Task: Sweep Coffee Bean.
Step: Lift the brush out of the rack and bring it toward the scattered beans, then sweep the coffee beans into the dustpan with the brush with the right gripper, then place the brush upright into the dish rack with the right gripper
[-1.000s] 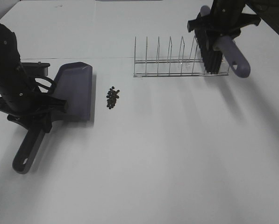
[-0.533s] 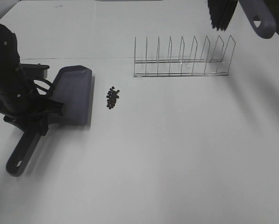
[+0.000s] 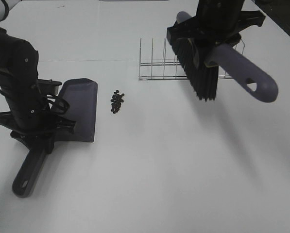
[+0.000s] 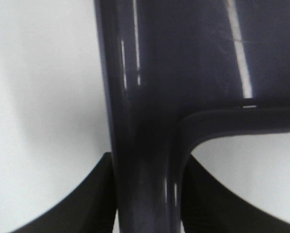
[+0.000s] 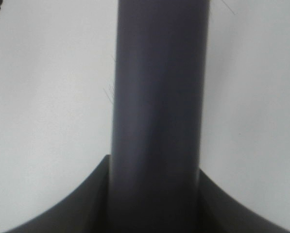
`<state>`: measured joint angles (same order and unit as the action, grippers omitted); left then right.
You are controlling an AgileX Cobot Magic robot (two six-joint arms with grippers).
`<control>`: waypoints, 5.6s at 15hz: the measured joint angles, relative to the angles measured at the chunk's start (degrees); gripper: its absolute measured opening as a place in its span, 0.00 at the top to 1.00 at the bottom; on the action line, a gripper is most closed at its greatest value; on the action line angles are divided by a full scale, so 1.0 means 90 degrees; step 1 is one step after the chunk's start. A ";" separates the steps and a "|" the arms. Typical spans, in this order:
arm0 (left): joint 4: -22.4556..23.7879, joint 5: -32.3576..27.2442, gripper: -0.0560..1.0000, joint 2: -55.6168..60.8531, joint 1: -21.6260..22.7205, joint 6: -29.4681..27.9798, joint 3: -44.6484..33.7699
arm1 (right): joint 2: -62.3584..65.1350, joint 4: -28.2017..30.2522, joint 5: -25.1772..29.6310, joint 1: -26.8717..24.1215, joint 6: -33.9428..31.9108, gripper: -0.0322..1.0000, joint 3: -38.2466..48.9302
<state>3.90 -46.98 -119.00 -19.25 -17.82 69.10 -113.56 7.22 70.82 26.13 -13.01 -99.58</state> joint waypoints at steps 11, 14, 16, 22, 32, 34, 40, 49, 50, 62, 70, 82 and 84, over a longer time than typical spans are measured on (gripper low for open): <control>0.0070 -0.0146 0.61 -0.0299 -0.0127 -0.0045 0.0401 | -0.2247 0.0955 -0.0076 0.0802 -0.0407 0.68 -0.0770; 0.0070 -0.0140 0.61 -0.0299 -0.0127 -0.0045 0.0401 | -0.2769 0.0993 -0.0051 0.1483 -0.0331 0.68 -0.1337; 0.0070 -0.0140 0.61 -0.0306 -0.0127 -0.0045 0.0401 | -0.3145 0.0891 -0.0051 0.1840 -0.0229 0.68 -0.1884; 0.0070 -0.0140 0.61 -0.0306 -0.0127 -0.0025 0.0401 | -0.3629 -0.0089 -0.0045 0.2292 0.0108 0.68 -0.3139; 0.0064 -0.0140 0.61 -0.0306 -0.0127 0.0006 0.0407 | -0.2508 0.1343 0.0000 0.2222 0.0223 0.68 -0.3622; 0.0064 -0.0140 0.61 -0.0306 -0.0127 0.0006 0.0407 | -0.2075 0.1318 -0.0025 0.1859 0.0331 0.68 -0.3450; 0.0064 -0.0140 0.61 -0.0306 -0.0127 0.0006 0.0407 | -0.0764 0.1114 -0.0025 0.0191 0.0363 0.68 -0.2088; 0.0064 -0.0140 0.61 -0.0306 -0.0127 0.0032 0.0407 | -0.0452 -0.0146 -0.0019 -0.1623 0.0649 0.68 0.0586; 0.0064 -0.0134 0.61 -0.0306 -0.0127 0.0038 0.0407 | -0.0516 -0.0153 -0.0019 -0.1623 0.0656 0.68 0.0592; 0.0070 -0.0127 0.61 -0.0306 -0.0127 0.0076 0.0407 | -0.1642 -0.0178 -0.0051 -0.1630 0.0649 0.68 -0.0700; 0.0070 -0.0127 0.61 -0.0306 -0.0127 0.0083 0.0407 | -0.2757 -0.0038 -0.0045 -0.1630 0.0649 0.68 -0.2330; 0.0070 -0.0127 0.61 -0.0306 -0.0127 0.0083 0.0407 | -0.3272 0.0255 -0.0045 -0.1630 0.0484 0.44 -0.3202; 0.0070 -0.0127 0.61 -0.0306 -0.0127 0.0083 0.0407 | -0.3272 0.0306 -0.0045 -0.1630 0.0477 0.23 -0.3202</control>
<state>4.53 -48.13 -121.75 -20.40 -17.07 72.77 -143.01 9.97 70.42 11.46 -8.71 -128.40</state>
